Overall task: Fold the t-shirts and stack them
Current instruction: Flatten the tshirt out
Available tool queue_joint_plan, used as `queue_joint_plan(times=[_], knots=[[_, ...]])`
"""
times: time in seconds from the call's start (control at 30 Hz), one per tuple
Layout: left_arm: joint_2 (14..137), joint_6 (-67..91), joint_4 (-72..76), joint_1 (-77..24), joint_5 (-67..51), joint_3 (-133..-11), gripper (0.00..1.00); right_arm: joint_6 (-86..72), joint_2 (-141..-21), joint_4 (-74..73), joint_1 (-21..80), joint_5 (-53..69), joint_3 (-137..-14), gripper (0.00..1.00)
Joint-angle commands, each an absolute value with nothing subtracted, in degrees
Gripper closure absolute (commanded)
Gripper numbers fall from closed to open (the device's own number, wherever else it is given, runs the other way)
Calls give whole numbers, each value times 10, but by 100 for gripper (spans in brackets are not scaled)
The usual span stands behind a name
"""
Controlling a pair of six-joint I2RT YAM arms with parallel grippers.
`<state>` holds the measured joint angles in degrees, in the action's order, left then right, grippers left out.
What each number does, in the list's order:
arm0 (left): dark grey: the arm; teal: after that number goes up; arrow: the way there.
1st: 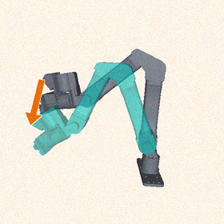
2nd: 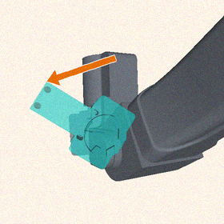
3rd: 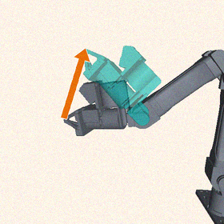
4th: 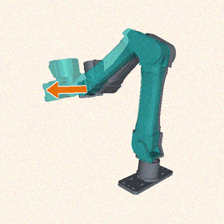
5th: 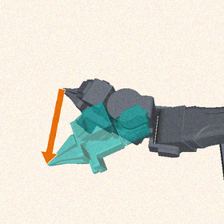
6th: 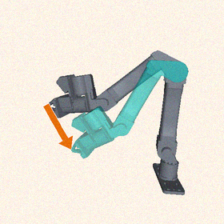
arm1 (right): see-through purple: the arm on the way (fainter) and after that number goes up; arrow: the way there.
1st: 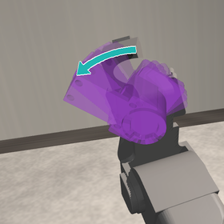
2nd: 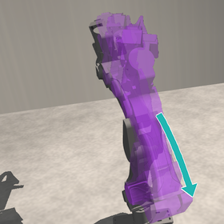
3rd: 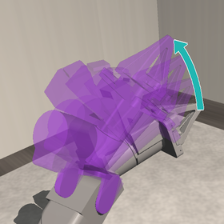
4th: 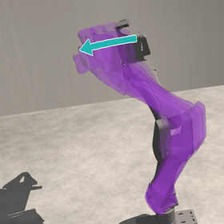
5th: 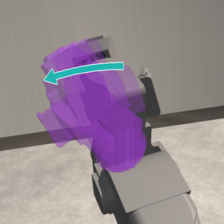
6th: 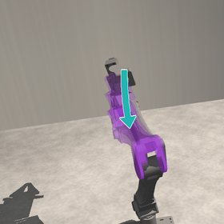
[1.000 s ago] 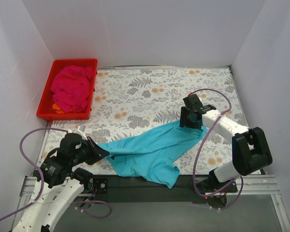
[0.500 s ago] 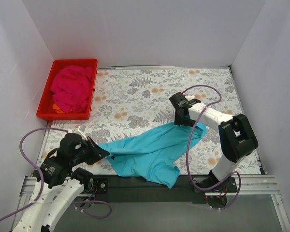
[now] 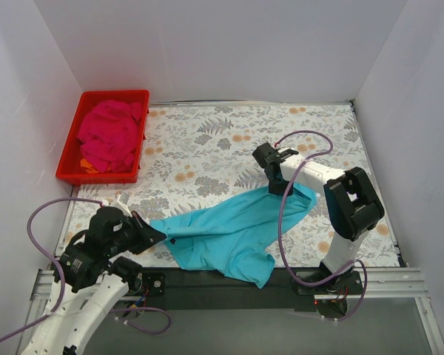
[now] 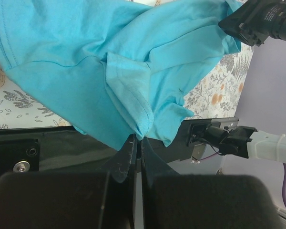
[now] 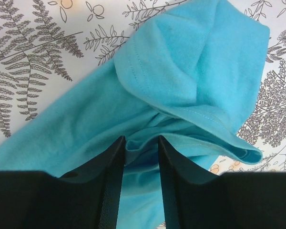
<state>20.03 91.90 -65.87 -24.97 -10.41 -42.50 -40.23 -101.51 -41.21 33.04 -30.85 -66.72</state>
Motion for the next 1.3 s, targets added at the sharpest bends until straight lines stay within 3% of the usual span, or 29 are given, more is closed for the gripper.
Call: queue_joint_plan(times=[0.0, 0.27, 0.47, 0.63, 0.77, 1.0, 1.1, 1.27], knots=[[198, 915, -669, -249, -104, -438, 100, -421, -1009, -439, 331, -335, -682, 66], [203, 910, -669, -249, -95, -447, 100, -413, -968, -461, 331, -359, -688, 99], [249, 882, -636, -249, -50, -479, 100, -367, -924, -468, 316, -377, -729, 99], [385, 810, -531, -250, 49, -547, 100, -288, -885, -468, 241, -360, -799, 99], [536, 739, -475, -249, 126, -694, 100, -203, -874, -467, 164, -312, -886, 99], [724, 635, -433, -248, 205, -1074, 100, -127, -860, -462, 70, -222, -1086, 99], [745, 607, -415, -248, 204, -1172, 100, -111, -839, -459, 48, -196, -1156, 99], [685, 569, -350, -248, 168, -1185, 100, -90, -763, -428, 40, -204, -1174, 99]])
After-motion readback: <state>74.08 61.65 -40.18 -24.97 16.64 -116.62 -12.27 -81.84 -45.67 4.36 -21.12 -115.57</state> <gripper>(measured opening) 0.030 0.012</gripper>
